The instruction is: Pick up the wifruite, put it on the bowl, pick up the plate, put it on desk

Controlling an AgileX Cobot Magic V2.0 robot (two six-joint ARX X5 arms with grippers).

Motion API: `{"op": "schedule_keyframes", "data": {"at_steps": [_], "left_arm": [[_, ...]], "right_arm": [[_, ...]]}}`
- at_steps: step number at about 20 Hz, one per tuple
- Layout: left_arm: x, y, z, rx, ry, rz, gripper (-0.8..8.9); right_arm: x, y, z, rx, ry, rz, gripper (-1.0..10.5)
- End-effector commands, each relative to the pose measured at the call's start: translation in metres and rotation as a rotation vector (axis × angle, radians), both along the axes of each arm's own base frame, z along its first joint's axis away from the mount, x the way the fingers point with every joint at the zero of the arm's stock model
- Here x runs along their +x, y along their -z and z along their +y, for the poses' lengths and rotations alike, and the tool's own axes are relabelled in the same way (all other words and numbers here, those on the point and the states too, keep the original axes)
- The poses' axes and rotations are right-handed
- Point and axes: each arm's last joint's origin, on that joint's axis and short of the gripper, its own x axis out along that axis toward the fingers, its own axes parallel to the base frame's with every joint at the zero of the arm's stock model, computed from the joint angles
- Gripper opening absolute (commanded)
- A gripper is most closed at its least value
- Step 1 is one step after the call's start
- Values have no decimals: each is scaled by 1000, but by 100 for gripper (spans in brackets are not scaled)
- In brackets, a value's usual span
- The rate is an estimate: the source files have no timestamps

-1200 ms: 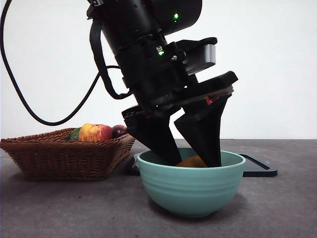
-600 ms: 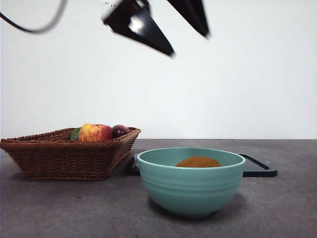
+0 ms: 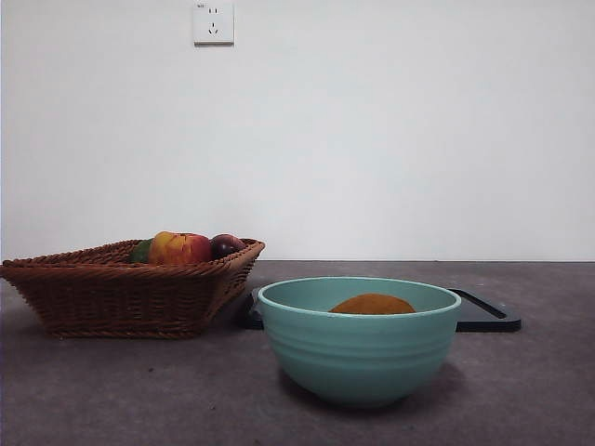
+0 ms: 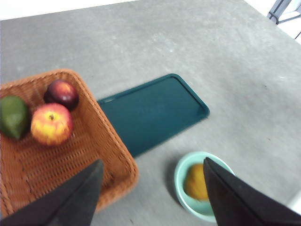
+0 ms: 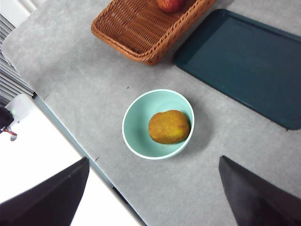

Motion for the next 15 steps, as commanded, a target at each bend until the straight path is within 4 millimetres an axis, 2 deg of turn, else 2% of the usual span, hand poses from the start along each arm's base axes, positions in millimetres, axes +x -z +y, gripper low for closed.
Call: {"op": "schedule_keyframes", "data": {"at_steps": [1, 5, 9, 15], "left_arm": [[-13, 4, 6, 6, 55, -5, 341], [-32, 36, 12, -34, 177, 101, 341], [-42, 70, 14, -55, 276, 244, 341], [-46, 73, 15, -49, 287, 266, 341]], "right_arm": [[1, -5, 1, 3, -5, -23, 441], [1, -5, 1, 3, -6, -24, 441], [1, -5, 1, 3, -6, -23, 441], [1, -5, 1, 4, -5, -21, 441]]}}
